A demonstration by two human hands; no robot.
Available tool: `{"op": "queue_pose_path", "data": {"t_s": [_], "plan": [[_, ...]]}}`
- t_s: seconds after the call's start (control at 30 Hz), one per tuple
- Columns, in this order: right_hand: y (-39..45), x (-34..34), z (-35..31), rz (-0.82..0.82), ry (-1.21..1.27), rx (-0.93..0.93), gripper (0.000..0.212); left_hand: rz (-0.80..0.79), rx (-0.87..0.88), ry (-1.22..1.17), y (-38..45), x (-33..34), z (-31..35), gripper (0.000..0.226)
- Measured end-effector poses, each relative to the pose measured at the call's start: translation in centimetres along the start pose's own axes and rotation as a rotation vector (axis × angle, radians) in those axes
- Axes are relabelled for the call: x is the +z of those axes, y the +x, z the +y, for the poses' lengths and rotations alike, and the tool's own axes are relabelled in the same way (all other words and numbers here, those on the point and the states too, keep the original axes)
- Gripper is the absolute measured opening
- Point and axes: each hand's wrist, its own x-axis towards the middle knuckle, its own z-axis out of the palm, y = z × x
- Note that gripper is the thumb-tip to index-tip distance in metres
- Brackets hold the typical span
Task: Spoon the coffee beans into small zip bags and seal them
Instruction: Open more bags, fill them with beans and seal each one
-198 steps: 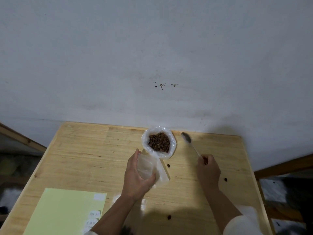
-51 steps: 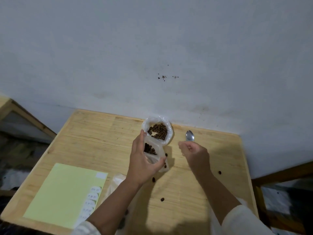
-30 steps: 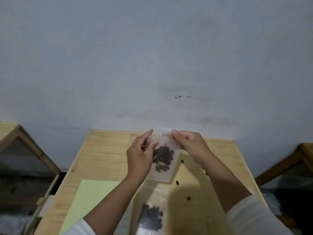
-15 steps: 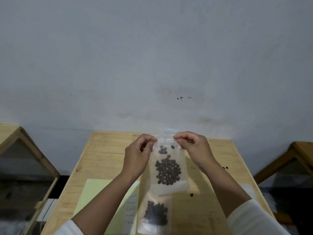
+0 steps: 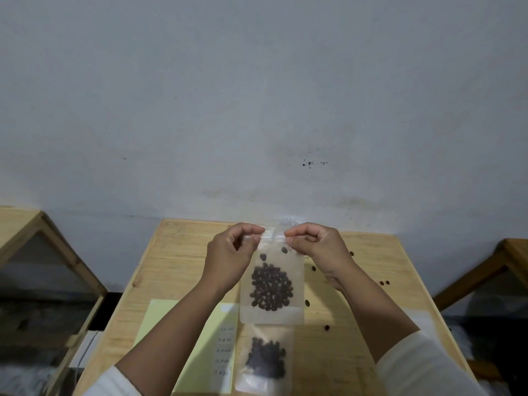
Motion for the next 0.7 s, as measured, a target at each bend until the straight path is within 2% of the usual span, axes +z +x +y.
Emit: {"op": "queue_pose_path", "data": {"t_s": [0.1,0.3,0.47,0.7], "plan": [[-0.1,0.3,0.6,-0.010,-0.029,0.046,0.008,-0.071,-0.002,0.043,-0.2,0.4,0.2,0.009],[-0.1,1.7,1.6,0.070,0.036,0.084,0.009,-0.044,-0.019,0.081,-0.5,1.8,0.3,0.004],[-0.8,0.8,3.4,-0.068,0.052,0.181,0.013,-0.001,-0.116,0.099,0.2,1.7,-1.4,0.007],[-2.6,1.3,10.3,0.073,-0.003,0.391,0.009,-0.136,-0.300,0.233,-3.0,2.2,-8.5,0.016]]}}
